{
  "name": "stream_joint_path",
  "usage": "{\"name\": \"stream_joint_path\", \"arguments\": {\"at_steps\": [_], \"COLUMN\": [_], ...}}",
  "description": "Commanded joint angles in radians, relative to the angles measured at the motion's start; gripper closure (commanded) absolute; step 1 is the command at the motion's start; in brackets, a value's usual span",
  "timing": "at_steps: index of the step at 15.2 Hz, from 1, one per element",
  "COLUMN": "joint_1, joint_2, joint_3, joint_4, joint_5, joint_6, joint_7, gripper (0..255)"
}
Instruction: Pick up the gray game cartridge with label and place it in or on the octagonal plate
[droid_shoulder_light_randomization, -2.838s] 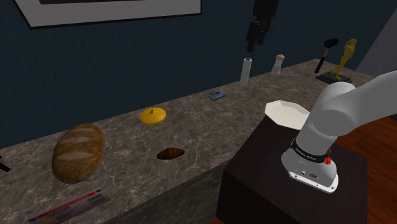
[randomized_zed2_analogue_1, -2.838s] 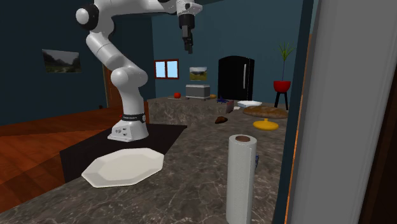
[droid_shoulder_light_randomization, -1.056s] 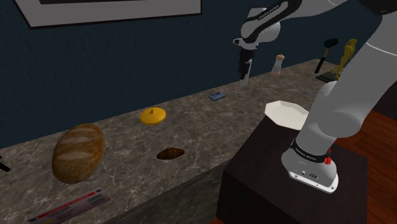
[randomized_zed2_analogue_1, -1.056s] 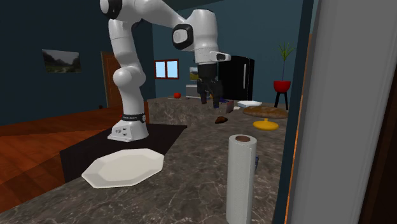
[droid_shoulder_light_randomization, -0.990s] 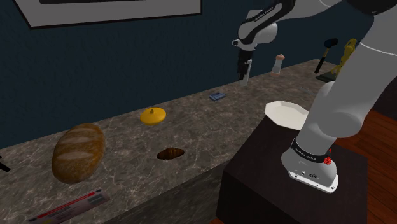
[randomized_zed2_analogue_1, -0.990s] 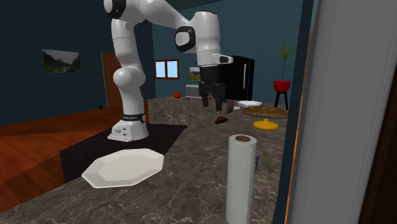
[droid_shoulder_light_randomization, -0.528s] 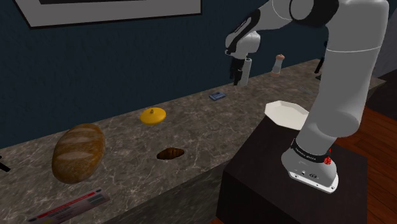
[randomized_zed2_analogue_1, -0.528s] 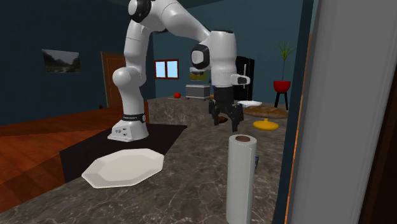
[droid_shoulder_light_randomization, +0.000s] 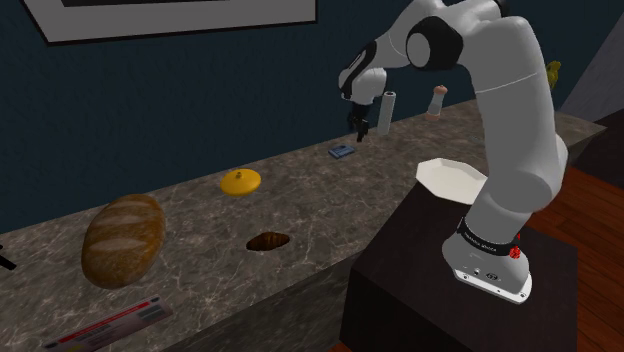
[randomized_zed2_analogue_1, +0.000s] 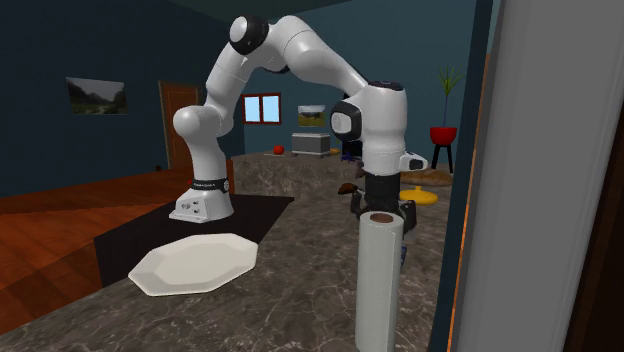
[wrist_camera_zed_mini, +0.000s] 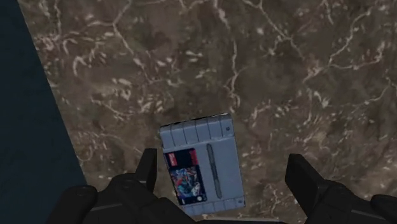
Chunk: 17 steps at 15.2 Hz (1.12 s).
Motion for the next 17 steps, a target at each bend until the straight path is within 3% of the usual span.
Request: {"name": "stream_joint_path", "arguments": {"at_steps": [1,9,16,17], "joint_1": [-0.036,-0.05,-0.05,-0.05], "joint_2": [0.079,0.148,0.148,0.148], "joint_3": [0.031,0.064,0.064,0.064], "joint_4": [0.082,0.089,0.089,0.089], "joint_5": [0.019,0.056,0.056,0.056], "joint_6": [-0.011,0.049,0.049,0.049], "joint_7": [-0.047,-0.067,-0.067,-0.067], "gripper": [0,0,0,255]}}
